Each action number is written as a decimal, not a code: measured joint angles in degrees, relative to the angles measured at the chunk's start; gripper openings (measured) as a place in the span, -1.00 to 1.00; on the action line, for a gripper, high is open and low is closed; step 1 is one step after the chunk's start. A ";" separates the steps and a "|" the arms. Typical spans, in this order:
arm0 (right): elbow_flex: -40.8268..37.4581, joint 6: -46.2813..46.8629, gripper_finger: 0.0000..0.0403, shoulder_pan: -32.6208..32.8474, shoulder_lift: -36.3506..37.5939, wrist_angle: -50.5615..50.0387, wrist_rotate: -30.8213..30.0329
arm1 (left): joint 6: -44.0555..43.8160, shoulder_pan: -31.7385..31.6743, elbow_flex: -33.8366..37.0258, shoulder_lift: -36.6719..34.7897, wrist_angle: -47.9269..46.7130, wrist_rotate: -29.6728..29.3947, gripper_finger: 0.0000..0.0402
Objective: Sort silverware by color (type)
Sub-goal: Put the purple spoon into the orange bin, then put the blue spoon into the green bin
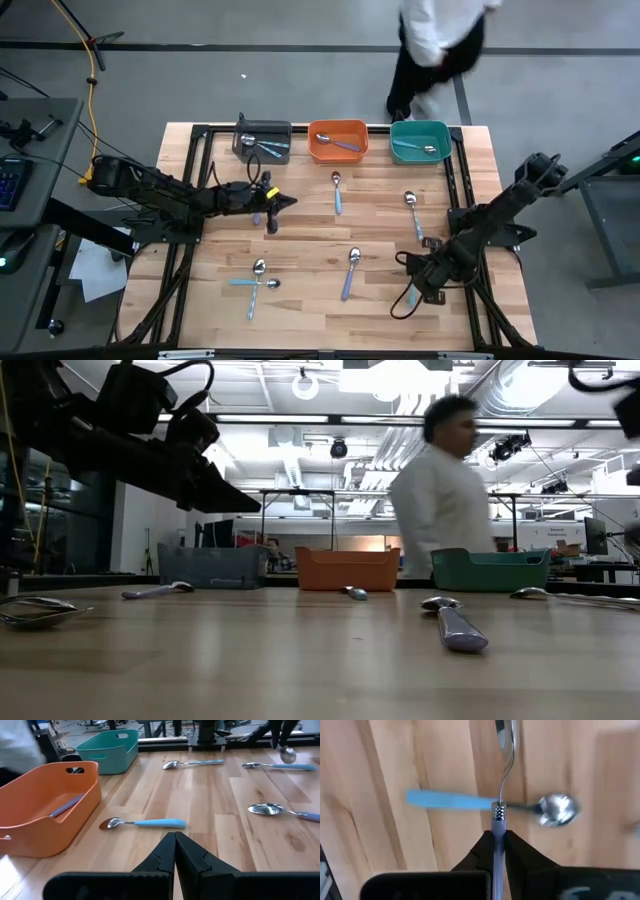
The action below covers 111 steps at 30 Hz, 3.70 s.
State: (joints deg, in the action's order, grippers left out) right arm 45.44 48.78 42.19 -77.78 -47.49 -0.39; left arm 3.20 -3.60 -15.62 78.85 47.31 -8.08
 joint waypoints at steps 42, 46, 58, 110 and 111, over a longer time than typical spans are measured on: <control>66.32 -72.82 -0.98 -78.76 -51.10 -8.85 4.23 | 1.96 2.41 0.02 0.00 0.39 -1.70 -1.00; 66.30 -72.92 -0.98 -79.38 -53.23 -9.10 5.15 | 1.99 2.41 0.02 0.00 0.39 -1.70 -1.00; 66.28 -70.94 -0.55 -78.99 -52.19 -7.19 4.92 | 1.55 2.41 0.02 0.00 0.41 -1.70 -1.00; -23.72 -53.71 -1.00 -47.71 4.50 94.10 1.93 | -4.08 13.46 -27.15 -0.09 -54.99 1.41 -1.00; -23.95 -53.71 -1.00 -47.34 4.50 94.35 1.95 | -4.76 14.32 -28.38 -0.11 -57.61 1.40 -1.00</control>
State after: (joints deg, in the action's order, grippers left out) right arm 21.50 -4.93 -5.15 -73.28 46.86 1.56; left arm -1.56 10.72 -44.00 78.74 -10.30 -6.68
